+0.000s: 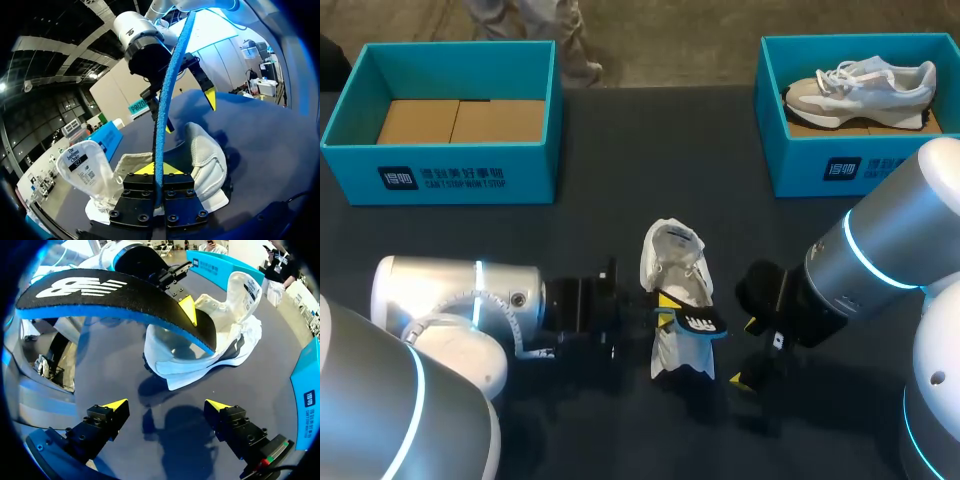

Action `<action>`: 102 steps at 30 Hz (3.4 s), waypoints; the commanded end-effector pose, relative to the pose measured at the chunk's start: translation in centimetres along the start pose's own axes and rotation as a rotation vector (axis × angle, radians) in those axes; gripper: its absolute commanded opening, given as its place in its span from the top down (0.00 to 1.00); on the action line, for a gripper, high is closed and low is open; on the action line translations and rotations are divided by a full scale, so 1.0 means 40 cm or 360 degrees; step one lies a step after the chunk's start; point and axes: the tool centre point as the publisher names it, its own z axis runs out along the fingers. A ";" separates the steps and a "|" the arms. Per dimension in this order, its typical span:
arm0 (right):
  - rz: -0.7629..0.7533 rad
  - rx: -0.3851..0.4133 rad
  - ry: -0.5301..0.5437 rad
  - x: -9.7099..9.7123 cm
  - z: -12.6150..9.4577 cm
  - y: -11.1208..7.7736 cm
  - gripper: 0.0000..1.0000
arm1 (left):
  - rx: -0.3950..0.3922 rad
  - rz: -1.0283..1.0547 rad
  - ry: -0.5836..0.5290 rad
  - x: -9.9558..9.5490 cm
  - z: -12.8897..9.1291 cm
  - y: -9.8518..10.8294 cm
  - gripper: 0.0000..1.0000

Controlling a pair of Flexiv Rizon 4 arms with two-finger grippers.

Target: Take the shoe out of the shoebox, open the shoe tongue, remove and reinsert the insole, then place the shoe into the shoebox

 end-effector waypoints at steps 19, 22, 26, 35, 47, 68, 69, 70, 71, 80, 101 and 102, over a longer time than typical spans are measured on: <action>0.0000 -0.0002 -0.0003 0.003 0.000 -0.002 0.00 | -0.0024 0.0060 -0.0017 0.015 -0.008 -0.042 0.64; 0.0000 -0.0002 -0.0003 0.003 0.000 -0.002 0.00 | -0.0029 0.0074 -0.0020 0.017 -0.008 -0.047 0.67; 0.0000 -0.0002 -0.0003 0.003 0.000 -0.002 0.00 | -0.0032 0.0084 -0.0024 0.019 -0.006 -0.057 0.72; 0.0000 -0.0002 -0.0003 0.003 0.000 -0.002 0.00 | -0.0091 0.0130 -0.0017 0.016 -0.001 -0.083 0.68; 0.0000 -0.0002 -0.0003 0.003 0.000 -0.002 0.00 | -0.0157 0.0154 -0.0011 0.007 0.016 -0.094 0.72; 0.0000 -0.0002 -0.0003 0.003 0.000 -0.002 0.00 | -0.0151 0.0140 0.0034 0.003 0.030 -0.089 0.72; 0.0000 -0.0002 -0.0003 0.003 0.000 -0.002 0.00 | -0.0151 0.0145 0.0036 0.004 0.030 -0.091 0.73; 0.0000 -0.0002 -0.0003 0.003 0.000 -0.002 0.00 | -0.0153 0.0149 0.0040 0.004 0.030 -0.092 0.74; 0.0000 -0.0002 -0.0003 0.003 0.000 -0.002 0.00 | -0.0158 0.0154 0.0040 0.004 0.032 -0.093 0.78; 0.0000 -0.0002 -0.0003 0.003 0.000 -0.002 0.00 | -0.0157 0.0153 0.0042 0.007 0.031 -0.081 1.00; 0.0000 -0.0002 -0.0003 0.003 0.000 -0.002 0.00 | -0.0025 0.0140 0.0041 -0.002 0.025 -0.013 1.00; 0.0000 -0.0002 -0.0003 0.003 0.000 -0.002 0.00 | -0.0029 0.0140 0.0041 -0.003 0.026 -0.012 1.00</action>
